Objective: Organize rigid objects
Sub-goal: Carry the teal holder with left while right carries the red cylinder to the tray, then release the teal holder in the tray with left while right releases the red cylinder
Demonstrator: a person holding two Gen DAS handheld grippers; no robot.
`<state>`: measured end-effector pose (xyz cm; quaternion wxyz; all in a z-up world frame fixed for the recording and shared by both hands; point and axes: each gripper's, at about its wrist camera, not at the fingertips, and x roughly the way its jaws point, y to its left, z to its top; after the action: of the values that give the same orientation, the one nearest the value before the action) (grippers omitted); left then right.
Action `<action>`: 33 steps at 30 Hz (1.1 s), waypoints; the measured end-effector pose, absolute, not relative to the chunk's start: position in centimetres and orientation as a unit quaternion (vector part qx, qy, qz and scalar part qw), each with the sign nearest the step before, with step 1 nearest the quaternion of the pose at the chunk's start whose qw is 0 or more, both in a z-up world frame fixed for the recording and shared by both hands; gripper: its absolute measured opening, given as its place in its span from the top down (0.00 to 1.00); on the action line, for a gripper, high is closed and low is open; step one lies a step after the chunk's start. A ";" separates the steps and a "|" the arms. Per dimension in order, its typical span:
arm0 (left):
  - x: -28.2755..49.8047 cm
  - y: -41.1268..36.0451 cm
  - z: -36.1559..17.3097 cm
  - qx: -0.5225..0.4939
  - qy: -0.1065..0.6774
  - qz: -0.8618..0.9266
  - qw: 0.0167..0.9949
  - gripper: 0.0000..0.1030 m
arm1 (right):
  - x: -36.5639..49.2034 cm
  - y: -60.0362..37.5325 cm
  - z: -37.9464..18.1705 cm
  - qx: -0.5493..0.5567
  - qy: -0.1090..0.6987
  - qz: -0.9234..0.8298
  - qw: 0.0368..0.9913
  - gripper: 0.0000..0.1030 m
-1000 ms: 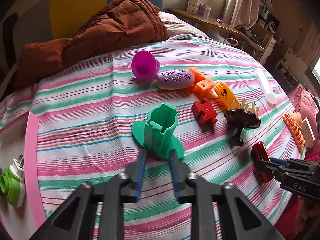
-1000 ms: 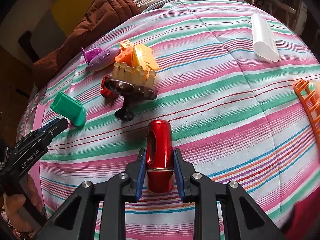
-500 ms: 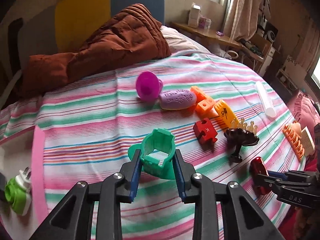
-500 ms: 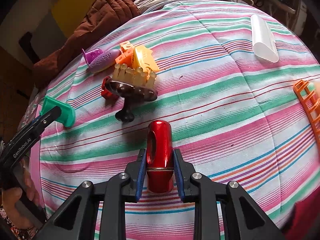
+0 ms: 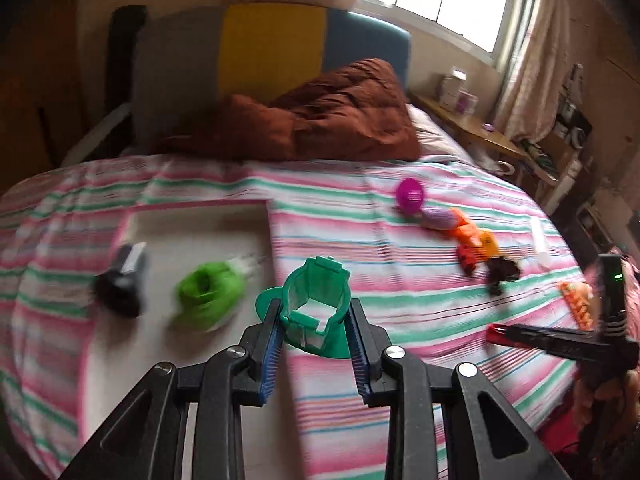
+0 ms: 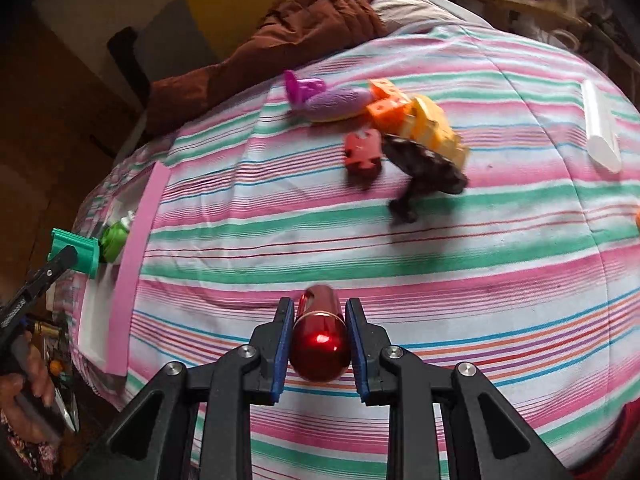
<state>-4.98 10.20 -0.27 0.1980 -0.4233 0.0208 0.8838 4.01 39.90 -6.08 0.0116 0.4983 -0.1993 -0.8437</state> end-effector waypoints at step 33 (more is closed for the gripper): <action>-0.5 -2.5 -0.1 -0.369 -0.084 0.914 0.146 0.64 | -4.9 14.3 -5.6 0.510 -0.120 -0.826 0.209 0.64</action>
<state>-0.53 -2.51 -0.08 0.1463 -0.3688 -0.0841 0.9140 -4.88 14.34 -5.63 0.2088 0.5099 -0.1199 -0.8259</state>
